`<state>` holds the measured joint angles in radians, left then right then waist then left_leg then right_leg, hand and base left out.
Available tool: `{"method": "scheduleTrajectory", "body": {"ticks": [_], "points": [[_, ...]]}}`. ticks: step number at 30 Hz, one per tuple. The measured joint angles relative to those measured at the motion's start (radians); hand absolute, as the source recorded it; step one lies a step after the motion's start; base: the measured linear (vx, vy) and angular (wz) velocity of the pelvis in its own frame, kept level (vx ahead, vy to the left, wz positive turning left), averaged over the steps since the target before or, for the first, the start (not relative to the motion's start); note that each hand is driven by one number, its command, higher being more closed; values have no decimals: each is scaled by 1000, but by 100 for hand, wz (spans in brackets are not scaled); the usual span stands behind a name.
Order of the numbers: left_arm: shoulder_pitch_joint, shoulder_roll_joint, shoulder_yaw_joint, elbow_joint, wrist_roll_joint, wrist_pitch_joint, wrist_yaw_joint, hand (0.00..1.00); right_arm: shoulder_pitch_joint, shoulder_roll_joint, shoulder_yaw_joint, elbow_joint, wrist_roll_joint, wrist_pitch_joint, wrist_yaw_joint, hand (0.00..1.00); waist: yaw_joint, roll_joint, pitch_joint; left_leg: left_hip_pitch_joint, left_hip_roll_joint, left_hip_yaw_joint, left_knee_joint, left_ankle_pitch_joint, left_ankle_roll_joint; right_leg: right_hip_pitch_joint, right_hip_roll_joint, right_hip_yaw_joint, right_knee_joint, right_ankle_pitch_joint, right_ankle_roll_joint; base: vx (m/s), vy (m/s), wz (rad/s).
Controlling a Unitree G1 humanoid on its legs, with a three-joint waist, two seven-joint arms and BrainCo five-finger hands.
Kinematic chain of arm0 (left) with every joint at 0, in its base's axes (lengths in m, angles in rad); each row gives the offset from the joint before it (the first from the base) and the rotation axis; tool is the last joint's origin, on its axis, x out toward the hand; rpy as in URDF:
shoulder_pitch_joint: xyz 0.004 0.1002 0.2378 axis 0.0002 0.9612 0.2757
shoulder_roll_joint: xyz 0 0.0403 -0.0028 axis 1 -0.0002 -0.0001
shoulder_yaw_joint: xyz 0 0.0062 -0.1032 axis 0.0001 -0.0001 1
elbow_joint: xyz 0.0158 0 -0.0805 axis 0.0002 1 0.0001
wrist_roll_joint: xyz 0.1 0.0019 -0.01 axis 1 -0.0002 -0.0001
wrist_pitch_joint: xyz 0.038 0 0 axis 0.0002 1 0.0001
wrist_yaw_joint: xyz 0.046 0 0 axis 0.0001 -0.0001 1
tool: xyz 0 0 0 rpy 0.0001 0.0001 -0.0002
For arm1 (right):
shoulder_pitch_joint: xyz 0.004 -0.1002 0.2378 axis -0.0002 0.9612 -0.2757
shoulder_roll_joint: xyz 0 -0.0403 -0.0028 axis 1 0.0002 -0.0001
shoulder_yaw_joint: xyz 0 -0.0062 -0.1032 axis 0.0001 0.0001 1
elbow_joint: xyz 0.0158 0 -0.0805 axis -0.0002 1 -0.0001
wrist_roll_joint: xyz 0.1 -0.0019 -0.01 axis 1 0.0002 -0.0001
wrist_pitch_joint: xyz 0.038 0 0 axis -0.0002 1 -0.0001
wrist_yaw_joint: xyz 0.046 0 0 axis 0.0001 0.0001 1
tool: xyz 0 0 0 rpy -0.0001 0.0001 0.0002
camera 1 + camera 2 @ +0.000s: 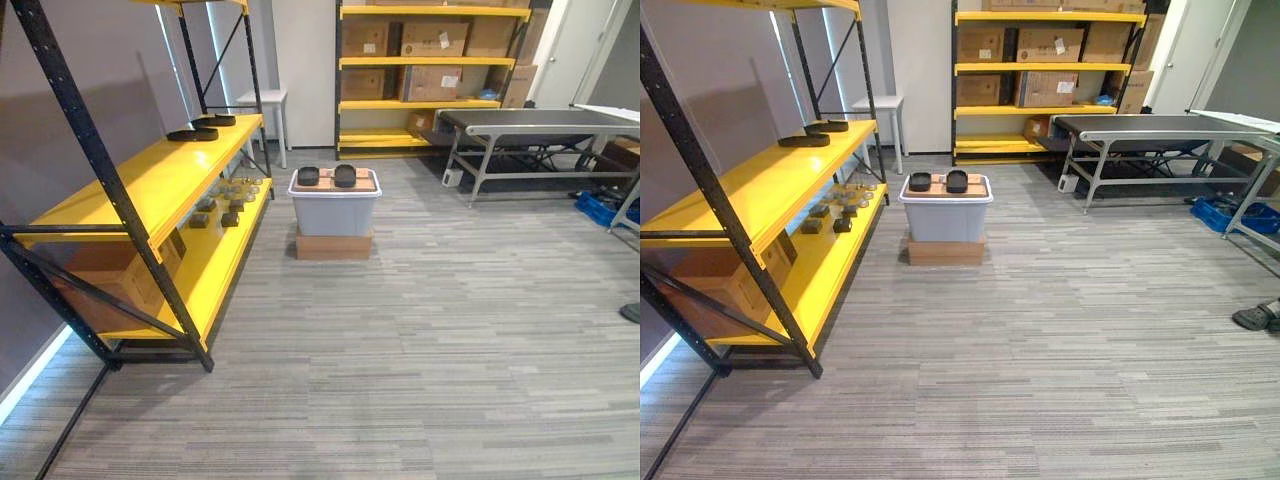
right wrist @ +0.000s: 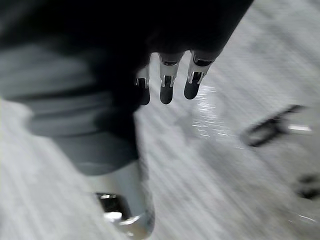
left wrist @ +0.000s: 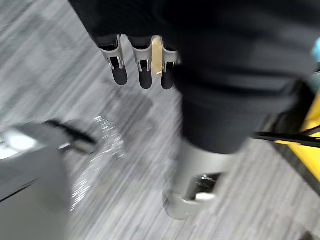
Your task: Walk over and take plastic housings, then place them on the shelf
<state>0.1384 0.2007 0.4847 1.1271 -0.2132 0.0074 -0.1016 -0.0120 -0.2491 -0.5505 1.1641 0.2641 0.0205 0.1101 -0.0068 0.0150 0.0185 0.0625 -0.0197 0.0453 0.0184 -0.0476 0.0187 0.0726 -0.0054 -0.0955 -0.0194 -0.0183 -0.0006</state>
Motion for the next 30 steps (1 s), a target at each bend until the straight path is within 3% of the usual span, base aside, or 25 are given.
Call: {"method": "scheduleTrajectory", "body": {"ticks": [4,11,15,20,30], "points": [[-29,41,22,-16,-1,-34,-9,0,-72,-101,4,-13,-3,-17,6,0,-1,8,16,21,-1,5,-15,-5,-7,18,0,0,-14,2,3,48,-9,-5],[-19,35,40,-17,-9,-44,-13,0,-63,-101,41,-13,0,-24,5,0,0,22,34,29,-4,-3,-17,-7,-11,35,-2,-7,-28,1,4,-2,-6,1],[-16,-10,43,-21,-10,-74,25,0,-41,-54,-22,-12,64,-40,-20,0,-2,29,37,30,-4,-19,-17,-5,-8,44,-2,-27,-31,0,6,-27,-21,12],[-6,-67,38,-22,32,-75,64,0,-23,13,-19,-12,62,-42,-48,0,-3,30,37,38,-1,-19,-18,-5,-8,53,1,-28,-34,0,6,-3,-3,1],[5,-70,-58,-60,62,-95,78,0,-24,34,53,-12,40,-43,-54,0,-2,29,44,45,-1,-18,-31,-5,-8,57,1,-28,-37,-2,9,0,0,0]]}}
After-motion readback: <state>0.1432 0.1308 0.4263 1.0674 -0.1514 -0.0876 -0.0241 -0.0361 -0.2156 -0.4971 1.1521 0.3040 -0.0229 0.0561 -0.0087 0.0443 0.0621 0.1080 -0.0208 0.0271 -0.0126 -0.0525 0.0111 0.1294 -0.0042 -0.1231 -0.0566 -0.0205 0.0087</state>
